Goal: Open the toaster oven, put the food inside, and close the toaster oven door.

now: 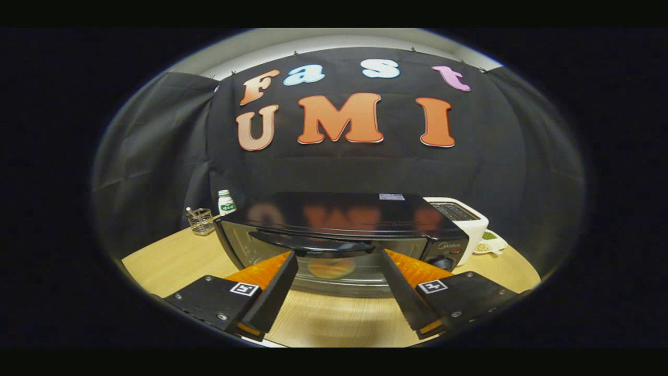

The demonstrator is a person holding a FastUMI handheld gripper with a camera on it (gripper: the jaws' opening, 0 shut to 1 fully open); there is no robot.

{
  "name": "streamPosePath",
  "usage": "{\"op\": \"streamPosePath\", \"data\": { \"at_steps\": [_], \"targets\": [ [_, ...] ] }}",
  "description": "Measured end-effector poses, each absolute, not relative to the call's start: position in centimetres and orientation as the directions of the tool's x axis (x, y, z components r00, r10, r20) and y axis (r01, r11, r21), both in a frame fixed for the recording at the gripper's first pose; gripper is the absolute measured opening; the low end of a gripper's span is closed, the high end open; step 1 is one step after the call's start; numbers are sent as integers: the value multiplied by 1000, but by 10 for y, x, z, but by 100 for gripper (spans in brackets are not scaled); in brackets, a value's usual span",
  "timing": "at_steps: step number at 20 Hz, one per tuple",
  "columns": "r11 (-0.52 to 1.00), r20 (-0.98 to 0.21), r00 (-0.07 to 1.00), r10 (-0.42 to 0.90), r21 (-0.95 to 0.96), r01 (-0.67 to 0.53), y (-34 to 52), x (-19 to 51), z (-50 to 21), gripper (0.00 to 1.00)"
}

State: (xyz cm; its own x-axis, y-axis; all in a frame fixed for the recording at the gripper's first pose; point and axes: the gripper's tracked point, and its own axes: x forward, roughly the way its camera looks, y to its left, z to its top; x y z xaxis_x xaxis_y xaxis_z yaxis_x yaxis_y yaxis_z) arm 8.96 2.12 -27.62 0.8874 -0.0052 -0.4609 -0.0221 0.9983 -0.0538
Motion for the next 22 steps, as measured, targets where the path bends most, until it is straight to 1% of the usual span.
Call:
{"op": "streamPosePath", "data": {
  "at_steps": [3,6,11,15,22],
  "targets": [
    [996,-432,902,-24,-83,-13,20,89,-267,95],
    [996,-398,917,-20,-91,-18,21,72,-246,95],
    [991,-308,951,11,-121,-51,25,35,-191,95],
    [988,-230,973,15,-149,-51,21,7,-138,96],
    [986,-137,990,-45,-167,22,-7,-40,-71,98]
  ]
}}
